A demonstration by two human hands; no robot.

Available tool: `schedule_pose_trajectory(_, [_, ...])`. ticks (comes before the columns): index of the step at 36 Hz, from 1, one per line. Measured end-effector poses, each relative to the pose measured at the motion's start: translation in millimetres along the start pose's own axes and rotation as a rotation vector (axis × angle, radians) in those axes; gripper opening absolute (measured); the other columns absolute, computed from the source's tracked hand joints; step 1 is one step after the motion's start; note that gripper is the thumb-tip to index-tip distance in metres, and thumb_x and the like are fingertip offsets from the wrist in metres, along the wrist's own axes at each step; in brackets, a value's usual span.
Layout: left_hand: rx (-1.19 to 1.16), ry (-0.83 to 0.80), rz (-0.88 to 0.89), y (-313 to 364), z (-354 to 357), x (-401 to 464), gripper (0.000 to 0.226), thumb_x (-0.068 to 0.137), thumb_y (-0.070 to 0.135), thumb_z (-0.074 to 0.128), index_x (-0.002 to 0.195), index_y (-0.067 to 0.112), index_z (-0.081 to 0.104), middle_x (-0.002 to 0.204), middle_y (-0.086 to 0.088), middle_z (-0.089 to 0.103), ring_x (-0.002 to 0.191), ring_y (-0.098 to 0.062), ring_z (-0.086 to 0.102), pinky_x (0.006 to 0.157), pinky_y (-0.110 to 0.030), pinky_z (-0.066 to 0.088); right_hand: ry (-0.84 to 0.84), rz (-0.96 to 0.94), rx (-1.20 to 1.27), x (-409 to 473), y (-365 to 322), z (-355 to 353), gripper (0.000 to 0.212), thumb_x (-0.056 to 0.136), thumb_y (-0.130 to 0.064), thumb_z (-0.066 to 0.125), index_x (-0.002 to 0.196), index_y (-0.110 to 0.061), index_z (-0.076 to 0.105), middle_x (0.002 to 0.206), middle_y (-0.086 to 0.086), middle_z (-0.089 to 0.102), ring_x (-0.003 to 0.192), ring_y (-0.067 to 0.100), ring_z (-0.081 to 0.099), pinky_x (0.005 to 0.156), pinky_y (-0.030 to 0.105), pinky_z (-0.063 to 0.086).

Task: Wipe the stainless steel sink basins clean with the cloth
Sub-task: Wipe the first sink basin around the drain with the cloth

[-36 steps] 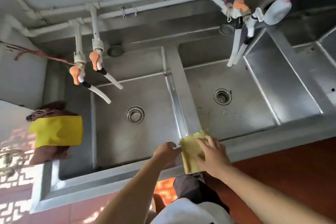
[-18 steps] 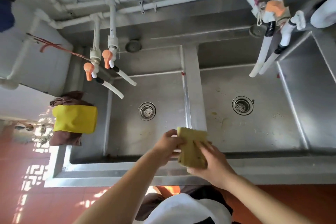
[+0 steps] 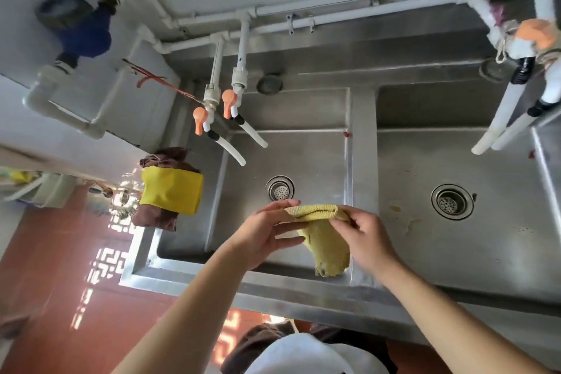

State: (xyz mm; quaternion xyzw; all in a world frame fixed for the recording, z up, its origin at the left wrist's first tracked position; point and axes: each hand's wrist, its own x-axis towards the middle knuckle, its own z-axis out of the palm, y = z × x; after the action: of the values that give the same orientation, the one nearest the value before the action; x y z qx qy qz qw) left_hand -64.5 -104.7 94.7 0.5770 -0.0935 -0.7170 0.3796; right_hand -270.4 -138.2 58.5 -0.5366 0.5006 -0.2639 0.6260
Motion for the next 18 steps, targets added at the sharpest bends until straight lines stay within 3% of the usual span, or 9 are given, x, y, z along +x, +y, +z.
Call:
schedule_pose_trajectory(3, [0.316, 0.016, 0.088, 4, -8, 0, 0.031, 0.090, -0.007, 0.060, 0.118, 0.006, 0.063, 0.102, -0.013, 0.072, 0.092, -0.025, 0.071, 0.082, -0.039, 0.060, -0.111, 0.124, 0.166, 8, -12, -12, 0.015, 0.094, -0.022, 0.063, 0.096, -0.019, 0.078, 0.094, 0.000, 0.077, 0.087, 0.012, 0.071, 0.081, 0.027, 0.052])
schedule_pose_trajectory(7, [0.567, 0.159, 0.213, 6, -12, 10, 0.014, 0.083, 0.009, 0.076, 0.096, 0.008, 0.074, 0.076, 0.003, 0.069, 0.072, -0.009, 0.061, 0.069, -0.020, 0.052, -0.262, 0.325, 0.299, 16, -19, -26, 0.031, 0.085, -0.038, 0.064, 0.099, -0.014, 0.076, 0.100, 0.009, 0.075, 0.086, 0.020, 0.071, 0.073, 0.035, 0.055])
schedule_pose_trajectory(10, [0.418, 0.119, 0.214, 7, -14, 13, 0.029, 0.087, 0.016, 0.071, 0.105, -0.007, 0.068, 0.090, -0.005, 0.067, 0.088, -0.015, 0.060, 0.091, -0.031, 0.046, -0.158, 0.356, 0.194, 19, -17, -26, 0.024, 0.094, -0.029, 0.063, 0.098, -0.009, 0.073, 0.096, 0.011, 0.075, 0.084, 0.024, 0.071, 0.069, 0.039, 0.055])
schedule_pose_trajectory(11, [0.364, 0.090, 0.198, 7, -14, 13, 0.034, 0.087, 0.016, 0.071, 0.107, -0.010, 0.064, 0.094, -0.010, 0.065, 0.090, -0.019, 0.059, 0.092, -0.034, 0.046, -0.103, 0.353, 0.138, 19, -15, -24, 0.023, 0.096, -0.026, 0.062, 0.097, -0.005, 0.072, 0.095, 0.014, 0.074, 0.081, 0.024, 0.071, 0.066, 0.039, 0.057])
schedule_pose_trajectory(13, [0.305, 0.035, 0.165, 7, -11, 15, 0.031, 0.085, 0.019, 0.072, 0.106, -0.001, 0.064, 0.091, -0.011, 0.062, 0.083, -0.022, 0.060, 0.080, -0.035, 0.050, -0.012, 0.346, 0.078, 18, -11, -16, 0.025, 0.097, -0.022, 0.062, 0.099, 0.002, 0.068, 0.089, 0.023, 0.068, 0.076, 0.027, 0.068, 0.063, 0.043, 0.059])
schedule_pose_trajectory(15, [0.303, 0.005, 0.146, 4, -10, 17, 0.012, 0.089, 0.021, 0.068, 0.099, 0.016, 0.067, 0.088, -0.007, 0.067, 0.077, -0.021, 0.066, 0.067, -0.034, 0.055, 0.072, 0.298, 0.014, 17, -8, -7, 0.029, 0.097, -0.022, 0.062, 0.101, 0.007, 0.064, 0.084, 0.032, 0.061, 0.070, 0.034, 0.062, 0.066, 0.051, 0.058])
schedule_pose_trajectory(18, [0.307, 0.014, 0.169, 2, -12, 20, 0.005, 0.095, 0.019, 0.065, 0.094, 0.023, 0.068, 0.089, -0.004, 0.071, 0.078, -0.020, 0.070, 0.060, -0.034, 0.057, 0.179, 0.216, -0.133, 15, -8, 5, 0.025, 0.097, -0.027, 0.058, 0.094, -0.004, 0.066, 0.065, 0.014, 0.051, 0.058, 0.021, 0.046, 0.060, 0.036, 0.042])
